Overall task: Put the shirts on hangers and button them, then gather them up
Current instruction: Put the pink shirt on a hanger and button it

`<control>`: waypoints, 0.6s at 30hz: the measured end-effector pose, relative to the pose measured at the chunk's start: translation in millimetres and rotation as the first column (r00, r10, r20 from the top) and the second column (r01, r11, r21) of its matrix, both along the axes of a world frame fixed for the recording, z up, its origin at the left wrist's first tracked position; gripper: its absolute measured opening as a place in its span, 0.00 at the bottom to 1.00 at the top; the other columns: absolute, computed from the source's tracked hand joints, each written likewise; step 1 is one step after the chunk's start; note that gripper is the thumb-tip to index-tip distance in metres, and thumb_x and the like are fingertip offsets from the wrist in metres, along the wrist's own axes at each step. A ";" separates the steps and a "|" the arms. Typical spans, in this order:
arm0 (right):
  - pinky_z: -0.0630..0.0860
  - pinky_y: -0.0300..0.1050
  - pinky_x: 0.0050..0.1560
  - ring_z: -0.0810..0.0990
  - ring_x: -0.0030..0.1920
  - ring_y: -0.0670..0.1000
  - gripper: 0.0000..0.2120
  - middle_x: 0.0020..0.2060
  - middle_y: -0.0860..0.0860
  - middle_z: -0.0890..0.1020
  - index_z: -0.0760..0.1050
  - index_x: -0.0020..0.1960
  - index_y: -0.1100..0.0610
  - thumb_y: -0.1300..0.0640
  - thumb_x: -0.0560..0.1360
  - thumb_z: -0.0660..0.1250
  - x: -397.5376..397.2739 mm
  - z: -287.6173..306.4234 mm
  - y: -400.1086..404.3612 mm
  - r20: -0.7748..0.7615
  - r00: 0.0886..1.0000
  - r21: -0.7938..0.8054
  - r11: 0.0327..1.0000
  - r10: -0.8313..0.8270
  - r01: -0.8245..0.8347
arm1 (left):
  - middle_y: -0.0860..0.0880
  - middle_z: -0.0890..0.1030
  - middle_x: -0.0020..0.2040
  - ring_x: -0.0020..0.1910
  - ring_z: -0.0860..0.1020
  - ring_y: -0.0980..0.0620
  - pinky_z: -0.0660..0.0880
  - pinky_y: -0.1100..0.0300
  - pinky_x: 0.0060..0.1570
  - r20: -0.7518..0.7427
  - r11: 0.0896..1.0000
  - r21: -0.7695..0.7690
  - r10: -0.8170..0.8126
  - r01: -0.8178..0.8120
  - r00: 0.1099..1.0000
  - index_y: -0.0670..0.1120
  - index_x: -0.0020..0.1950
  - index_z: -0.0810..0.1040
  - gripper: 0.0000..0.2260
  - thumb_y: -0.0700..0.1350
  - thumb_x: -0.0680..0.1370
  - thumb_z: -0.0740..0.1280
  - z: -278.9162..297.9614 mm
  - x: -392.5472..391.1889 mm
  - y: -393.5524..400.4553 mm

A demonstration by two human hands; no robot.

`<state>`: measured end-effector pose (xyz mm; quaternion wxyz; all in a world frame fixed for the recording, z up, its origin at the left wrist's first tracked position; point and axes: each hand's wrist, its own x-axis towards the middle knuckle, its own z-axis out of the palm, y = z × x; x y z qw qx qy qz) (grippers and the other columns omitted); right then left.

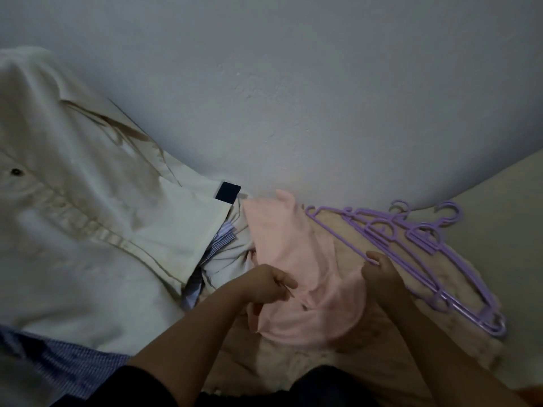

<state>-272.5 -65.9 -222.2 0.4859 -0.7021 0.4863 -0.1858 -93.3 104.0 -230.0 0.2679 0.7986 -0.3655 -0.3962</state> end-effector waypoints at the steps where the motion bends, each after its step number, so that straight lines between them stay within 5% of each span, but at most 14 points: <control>1: 0.68 0.52 0.63 0.74 0.61 0.58 0.31 0.60 0.56 0.77 0.71 0.65 0.53 0.47 0.63 0.58 4.5 0.7 4.0 -0.045 0.999 -0.043 0.999 0.012 -0.014 | 0.52 0.82 0.41 0.36 0.77 0.61 0.76 0.69 0.42 -0.004 0.998 -0.054 0.043 -0.043 0.999 0.48 0.53 0.83 0.11 0.39 0.73 0.72 0.9 -1.9 -0.3; 6: 0.67 0.56 0.66 0.73 0.64 0.56 0.26 0.62 0.54 0.76 0.72 0.65 0.52 0.50 0.67 0.67 55.2 -2.1 24.8 -0.070 0.982 -0.289 0.939 0.176 -0.188 | 0.47 0.81 0.50 0.47 0.79 0.53 0.75 0.62 0.48 0.296 0.885 -0.367 0.404 -0.288 0.866 0.46 0.49 0.83 0.08 0.41 0.73 0.68 11.3 19.1 -5.9; 8: 0.65 0.53 0.67 0.71 0.66 0.53 0.24 0.64 0.51 0.73 0.70 0.66 0.51 0.53 0.71 0.68 75.1 -1.8 32.6 -0.071 0.974 -0.367 0.903 0.214 -0.225 | 0.44 0.78 0.51 0.47 0.79 0.48 0.76 0.59 0.50 0.098 0.887 -0.304 0.392 -0.348 0.915 0.44 0.56 0.80 0.13 0.42 0.73 0.67 17.4 20.8 -7.4; 11: 0.58 0.51 0.70 0.66 0.70 0.49 0.24 0.67 0.46 0.71 0.66 0.69 0.49 0.47 0.75 0.63 95.3 5.2 37.0 -0.014 0.953 -0.490 0.829 0.302 -0.270 | 0.46 0.80 0.42 0.37 0.78 0.53 0.74 0.65 0.38 -0.289 0.955 -0.143 0.209 -0.258 0.934 0.42 0.55 0.80 0.13 0.34 0.77 0.59 21.1 2.6 -6.7; 14: 0.47 0.52 0.71 0.54 0.74 0.43 0.25 0.70 0.40 0.68 0.54 0.75 0.42 0.41 0.79 0.53 97.7 1.8 30.1 -0.282 0.829 -0.426 0.712 0.483 -0.559 | 0.46 0.83 0.40 0.34 0.79 0.53 0.74 0.64 0.37 -0.351 0.904 -0.204 0.289 -0.374 0.890 0.40 0.45 0.82 0.15 0.32 0.77 0.56 7.2 6.8 -7.7; 18: 0.42 0.64 0.70 0.55 0.75 0.51 0.31 0.75 0.45 0.59 0.49 0.75 0.38 0.30 0.73 0.39 67.0 -20.4 2.8 -0.726 0.594 -0.268 0.652 0.347 -0.709 | 0.44 0.80 0.34 0.26 0.76 0.56 0.71 0.66 0.25 -0.183 0.780 -0.273 0.533 -0.564 0.826 0.39 0.43 0.79 0.13 0.33 0.79 0.56 -2.1 32.6 -0.3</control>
